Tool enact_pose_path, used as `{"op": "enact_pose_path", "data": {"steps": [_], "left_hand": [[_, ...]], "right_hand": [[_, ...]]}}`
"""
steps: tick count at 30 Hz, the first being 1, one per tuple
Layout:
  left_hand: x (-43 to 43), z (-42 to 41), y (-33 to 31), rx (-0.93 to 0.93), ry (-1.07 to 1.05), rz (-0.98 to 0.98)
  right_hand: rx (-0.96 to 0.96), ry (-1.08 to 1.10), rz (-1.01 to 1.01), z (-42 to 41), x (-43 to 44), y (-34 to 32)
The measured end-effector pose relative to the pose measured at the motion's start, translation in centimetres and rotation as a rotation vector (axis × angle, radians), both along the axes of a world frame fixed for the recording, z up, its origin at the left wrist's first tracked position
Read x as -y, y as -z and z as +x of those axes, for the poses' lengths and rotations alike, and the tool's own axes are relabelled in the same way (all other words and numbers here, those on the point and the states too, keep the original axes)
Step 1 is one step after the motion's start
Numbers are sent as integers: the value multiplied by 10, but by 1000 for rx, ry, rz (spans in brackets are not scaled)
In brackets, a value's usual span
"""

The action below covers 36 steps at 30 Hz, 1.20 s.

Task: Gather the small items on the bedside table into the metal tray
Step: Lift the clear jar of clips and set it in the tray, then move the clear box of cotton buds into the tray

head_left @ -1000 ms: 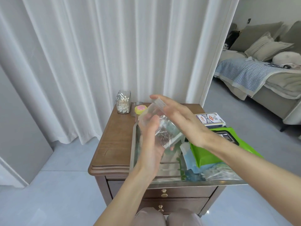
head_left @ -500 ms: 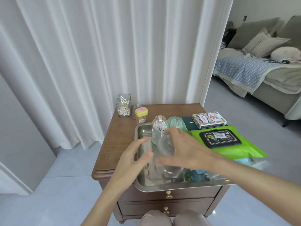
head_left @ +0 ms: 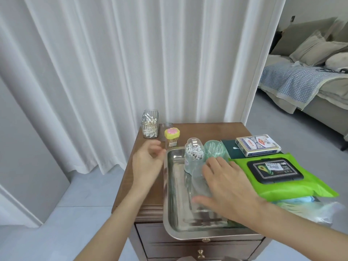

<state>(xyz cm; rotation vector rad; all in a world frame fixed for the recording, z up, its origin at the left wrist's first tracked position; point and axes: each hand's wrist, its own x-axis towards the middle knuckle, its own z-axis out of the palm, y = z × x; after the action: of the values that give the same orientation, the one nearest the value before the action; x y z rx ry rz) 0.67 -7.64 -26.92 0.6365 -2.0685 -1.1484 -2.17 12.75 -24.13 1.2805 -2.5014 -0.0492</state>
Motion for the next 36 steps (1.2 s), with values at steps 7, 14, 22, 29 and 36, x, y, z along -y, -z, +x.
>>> {"op": "enact_pose_path", "data": {"steps": [7, 14, 22, 29, 36], "left_hand": [[78, -97, 10, 122, -137, 194], [95, -138, 33, 71, -190, 174], [101, -136, 41, -101, -278, 217], [107, -143, 46, -146, -294, 255], [98, -119, 24, -277, -261, 382]], "right_hand": [[214, 61, -129, -12, -12, -58], [471, 81, -181, -132, 82, -118], [816, 322, 44, -233, 216, -20], [655, 355, 53, -239, 230, 20], [573, 366, -450, -252, 169, -36]]}}
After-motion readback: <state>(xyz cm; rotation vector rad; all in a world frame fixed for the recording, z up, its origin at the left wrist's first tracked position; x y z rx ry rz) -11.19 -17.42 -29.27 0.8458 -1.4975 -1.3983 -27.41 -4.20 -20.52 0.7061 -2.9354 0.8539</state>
